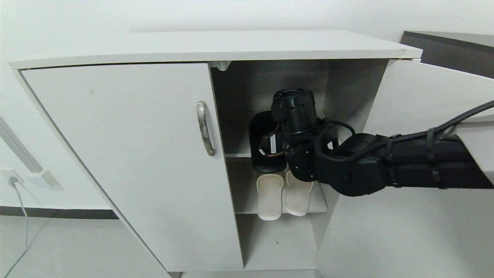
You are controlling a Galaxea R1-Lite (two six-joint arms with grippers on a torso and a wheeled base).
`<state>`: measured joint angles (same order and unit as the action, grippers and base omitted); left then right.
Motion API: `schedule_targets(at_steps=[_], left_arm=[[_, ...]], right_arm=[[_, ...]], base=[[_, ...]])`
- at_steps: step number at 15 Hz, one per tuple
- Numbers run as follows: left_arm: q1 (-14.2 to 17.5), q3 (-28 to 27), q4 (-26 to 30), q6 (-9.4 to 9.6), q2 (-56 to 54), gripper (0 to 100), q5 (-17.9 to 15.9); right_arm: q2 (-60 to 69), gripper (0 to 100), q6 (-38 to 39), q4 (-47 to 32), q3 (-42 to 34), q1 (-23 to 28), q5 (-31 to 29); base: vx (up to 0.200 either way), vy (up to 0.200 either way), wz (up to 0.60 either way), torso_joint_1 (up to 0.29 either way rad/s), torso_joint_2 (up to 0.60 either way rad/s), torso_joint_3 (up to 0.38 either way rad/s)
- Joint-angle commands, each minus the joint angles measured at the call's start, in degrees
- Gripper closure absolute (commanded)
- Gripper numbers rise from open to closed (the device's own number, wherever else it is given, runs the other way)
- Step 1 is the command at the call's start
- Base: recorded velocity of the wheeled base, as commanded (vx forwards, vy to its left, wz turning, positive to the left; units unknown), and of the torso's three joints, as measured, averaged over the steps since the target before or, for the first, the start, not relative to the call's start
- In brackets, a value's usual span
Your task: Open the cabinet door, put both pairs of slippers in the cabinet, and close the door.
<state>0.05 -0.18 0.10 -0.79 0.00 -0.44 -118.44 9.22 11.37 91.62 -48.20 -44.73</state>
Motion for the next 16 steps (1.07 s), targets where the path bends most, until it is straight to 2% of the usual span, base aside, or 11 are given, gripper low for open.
schedule_targets(at_steps=[1, 2, 3, 5, 8, 9, 16], left_arm=[[0.0, 0.0, 0.0, 0.00, 0.1, 100, 0.0], [0.0, 0.0, 0.0, -0.09, 0.1, 100, 0.0], [0.0, 0.0, 0.0, -0.09, 0.1, 100, 0.0], [0.0, 0.0, 0.0, 0.00, 0.1, 100, 0.0], [0.0, 0.0, 0.0, -0.09, 0.1, 100, 0.2], [0.0, 0.0, 0.0, -0.17, 0.1, 100, 0.2], [0.0, 0.0, 0.0, -0.26, 0.1, 100, 0.3]], right_arm=[[10.2, 0, 0.2, 5.7, -13.8, -3.9, 0.3], [11.6, 0, 0.0, 7.6, -16.6, -4.4, 0.5], [15.5, 0, 0.0, 13.1, -24.8, -5.9, 2.4], [20.1, 0, -0.2, 19.7, -34.1, -7.1, 5.4], [20.4, 0, -1.5, 21.8, -36.8, -7.4, 8.3], [19.0, 100, -1.2, 21.9, -36.4, -7.4, 8.4], [17.1, 100, -1.7, 24.5, -38.1, -7.5, 8.3]], base=[[0.000, 0.000, 0.00, 0.000, 0.00, 0.000], [0.000, 0.000, 0.00, 0.000, 0.00, 0.000], [0.000, 0.000, 0.00, 0.000, 0.00, 0.000], [0.000, 0.000, 0.00, 0.000, 0.00, 0.000], [0.000, 0.000, 0.00, 0.000, 0.00, 0.000], [0.000, 0.000, 0.00, 0.000, 0.00, 0.000], [0.000, 0.000, 0.00, 0.000, 0.00, 0.000]])
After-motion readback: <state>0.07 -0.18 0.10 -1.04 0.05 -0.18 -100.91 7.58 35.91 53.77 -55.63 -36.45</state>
